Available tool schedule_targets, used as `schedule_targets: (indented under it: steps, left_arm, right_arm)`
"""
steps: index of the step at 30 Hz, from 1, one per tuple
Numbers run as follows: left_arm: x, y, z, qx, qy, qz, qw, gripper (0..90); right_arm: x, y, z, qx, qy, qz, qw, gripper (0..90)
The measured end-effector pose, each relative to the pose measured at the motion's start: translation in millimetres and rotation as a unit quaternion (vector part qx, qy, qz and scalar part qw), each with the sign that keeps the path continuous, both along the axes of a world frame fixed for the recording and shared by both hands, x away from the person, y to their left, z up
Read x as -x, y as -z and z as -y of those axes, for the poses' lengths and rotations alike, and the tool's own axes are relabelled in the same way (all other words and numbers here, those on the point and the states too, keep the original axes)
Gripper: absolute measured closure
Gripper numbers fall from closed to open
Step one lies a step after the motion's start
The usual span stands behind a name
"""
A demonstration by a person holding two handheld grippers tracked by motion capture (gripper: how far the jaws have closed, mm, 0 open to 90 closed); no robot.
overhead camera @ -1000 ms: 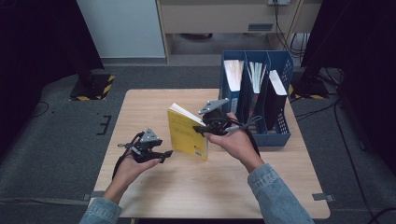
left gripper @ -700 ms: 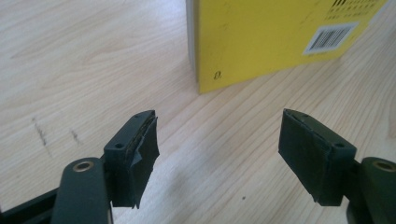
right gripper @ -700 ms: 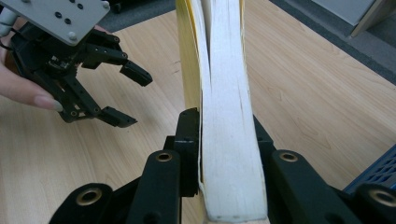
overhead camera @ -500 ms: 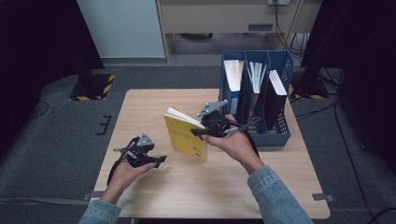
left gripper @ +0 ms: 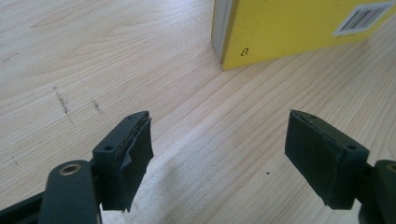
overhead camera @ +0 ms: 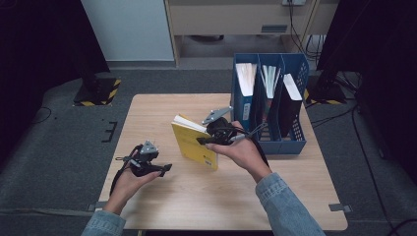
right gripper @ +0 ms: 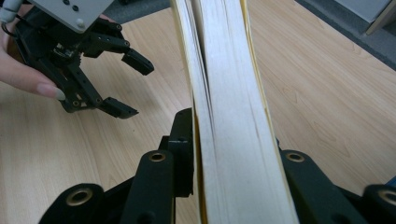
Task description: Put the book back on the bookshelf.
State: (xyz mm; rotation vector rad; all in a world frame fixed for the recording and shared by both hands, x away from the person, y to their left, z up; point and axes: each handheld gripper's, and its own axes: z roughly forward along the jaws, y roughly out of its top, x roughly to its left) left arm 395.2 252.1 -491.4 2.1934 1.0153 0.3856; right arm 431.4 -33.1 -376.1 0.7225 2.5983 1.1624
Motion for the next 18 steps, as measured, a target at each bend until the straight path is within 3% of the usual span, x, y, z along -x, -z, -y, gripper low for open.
schedule_targets:
  steps: [10,18]
  left_arm:
    - [-0.9,1.2,-4.7,-0.007,-0.005,0.001,1.0,22.5]
    - [-3.8,7.9,-15.5,-0.024,-0.02,-0.01,0.9994,18.3]
  right_arm:
    - [-7.6,3.1,1.6,-0.004,0.015,-0.006,0.9999,74.7]
    - [-8.4,-3.1,2.3,-0.033,0.022,-0.031,0.9987,75.2]
